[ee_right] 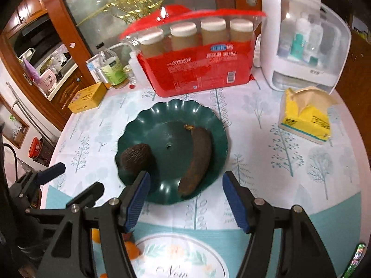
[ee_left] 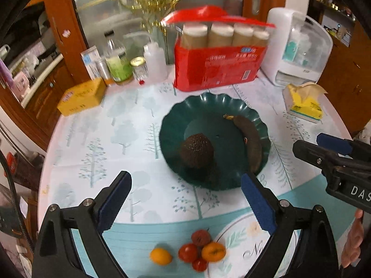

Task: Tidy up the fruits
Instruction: 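Lift both open tools off the plate and back toward the fruits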

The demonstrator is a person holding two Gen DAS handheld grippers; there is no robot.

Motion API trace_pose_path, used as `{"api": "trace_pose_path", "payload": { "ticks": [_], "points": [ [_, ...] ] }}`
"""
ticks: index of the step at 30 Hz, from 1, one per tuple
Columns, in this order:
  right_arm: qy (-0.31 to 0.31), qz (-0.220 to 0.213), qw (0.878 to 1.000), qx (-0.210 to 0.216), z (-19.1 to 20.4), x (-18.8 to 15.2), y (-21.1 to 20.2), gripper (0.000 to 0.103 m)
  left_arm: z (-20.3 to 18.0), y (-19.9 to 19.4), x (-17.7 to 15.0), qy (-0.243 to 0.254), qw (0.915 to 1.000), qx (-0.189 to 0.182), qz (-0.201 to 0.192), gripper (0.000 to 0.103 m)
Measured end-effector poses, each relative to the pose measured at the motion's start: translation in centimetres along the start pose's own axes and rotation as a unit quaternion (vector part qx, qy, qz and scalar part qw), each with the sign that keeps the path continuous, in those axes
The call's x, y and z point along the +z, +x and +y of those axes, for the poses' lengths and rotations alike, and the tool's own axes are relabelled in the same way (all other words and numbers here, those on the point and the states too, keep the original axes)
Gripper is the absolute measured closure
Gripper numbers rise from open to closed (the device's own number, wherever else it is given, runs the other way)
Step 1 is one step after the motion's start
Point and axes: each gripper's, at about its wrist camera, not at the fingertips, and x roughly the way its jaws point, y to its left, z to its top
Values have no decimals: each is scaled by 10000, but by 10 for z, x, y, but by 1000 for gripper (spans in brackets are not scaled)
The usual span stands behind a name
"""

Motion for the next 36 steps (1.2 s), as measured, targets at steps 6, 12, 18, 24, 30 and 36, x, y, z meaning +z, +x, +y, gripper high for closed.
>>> {"api": "trace_pose_path", "payload": {
  "ticks": [6,12,18,24,30,36],
  "points": [
    [-168,-212,9996,-41,14,-19,-43,37,10,-57,-19,102,9993,-114,-331,8],
    [-374,-395,9985,-42,32,-43,-80,37,23,-97,-42,38,9988,-97,-478,8],
    [-435,-386,9983,-23,41,-80,-96,37,37,-115,-74,36,9991,-25,-420,8],
    [-429,-227,9988,-54,47,-118,-94,37,44,-115,-107,-47,9996,42,-290,8],
    [-721,-14,9972,-181,58,-161,-85,37,50,-94,-139,-212,9996,-143,136,8],
    [-956,291,9948,-181,63,-207,-67,37,60,-60,-183,-369,9972,-123,642,8]
  ]
}}
